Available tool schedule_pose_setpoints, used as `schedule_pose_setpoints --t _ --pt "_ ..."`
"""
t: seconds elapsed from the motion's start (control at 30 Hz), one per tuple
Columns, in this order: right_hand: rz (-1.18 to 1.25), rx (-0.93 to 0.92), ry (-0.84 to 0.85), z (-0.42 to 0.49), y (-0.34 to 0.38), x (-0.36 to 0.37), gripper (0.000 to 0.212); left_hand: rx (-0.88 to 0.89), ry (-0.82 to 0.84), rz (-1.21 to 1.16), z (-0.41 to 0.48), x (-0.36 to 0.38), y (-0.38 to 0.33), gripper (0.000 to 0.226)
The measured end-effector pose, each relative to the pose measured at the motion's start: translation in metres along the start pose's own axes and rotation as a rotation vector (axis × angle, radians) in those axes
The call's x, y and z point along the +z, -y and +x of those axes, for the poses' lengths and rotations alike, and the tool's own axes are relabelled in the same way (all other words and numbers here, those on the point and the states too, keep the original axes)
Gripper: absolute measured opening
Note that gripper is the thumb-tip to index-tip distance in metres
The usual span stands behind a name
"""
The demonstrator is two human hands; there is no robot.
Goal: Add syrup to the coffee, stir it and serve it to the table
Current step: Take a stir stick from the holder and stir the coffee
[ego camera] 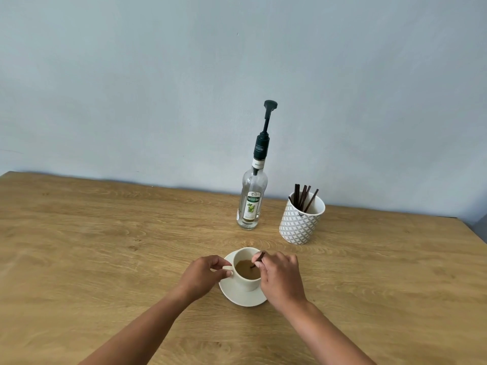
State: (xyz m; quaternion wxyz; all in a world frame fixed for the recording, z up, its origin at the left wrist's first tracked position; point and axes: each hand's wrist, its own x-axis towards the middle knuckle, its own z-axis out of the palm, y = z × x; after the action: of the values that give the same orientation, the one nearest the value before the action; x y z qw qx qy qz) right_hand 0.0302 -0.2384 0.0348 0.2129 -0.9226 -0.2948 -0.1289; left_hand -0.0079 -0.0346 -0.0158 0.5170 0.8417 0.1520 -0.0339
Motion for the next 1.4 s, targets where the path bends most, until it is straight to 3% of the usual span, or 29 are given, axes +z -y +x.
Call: schedule_pose_setpoints --t 0.67,0.83,0.97,1.13,1.4 --pt "0.058 0.007 0.035 -0.001 0.007 0.005 0.014 0.011 -0.003 -0.059 0.0 0.002 0.006 0.014" --pt "-0.053 0.067 0.006 -0.003 0.005 0.003 0.016 0.008 -0.095 -0.096 -0.003 0.001 0.009 0.009" --pt "-0.046 0.084 0.01 -0.009 0.005 0.001 0.014 0.007 -0.255 0.209 -0.003 -0.004 0.026 0.027" --pt "0.04 0.077 -0.004 -0.008 0.014 0.005 0.013 0.0 -0.138 0.58 0.003 0.003 0.058 0.057" --pt "-0.108 0.179 -0.059 -0.007 0.012 0.005 0.014 0.1 -0.144 0.74 -0.003 0.009 0.081 0.065"
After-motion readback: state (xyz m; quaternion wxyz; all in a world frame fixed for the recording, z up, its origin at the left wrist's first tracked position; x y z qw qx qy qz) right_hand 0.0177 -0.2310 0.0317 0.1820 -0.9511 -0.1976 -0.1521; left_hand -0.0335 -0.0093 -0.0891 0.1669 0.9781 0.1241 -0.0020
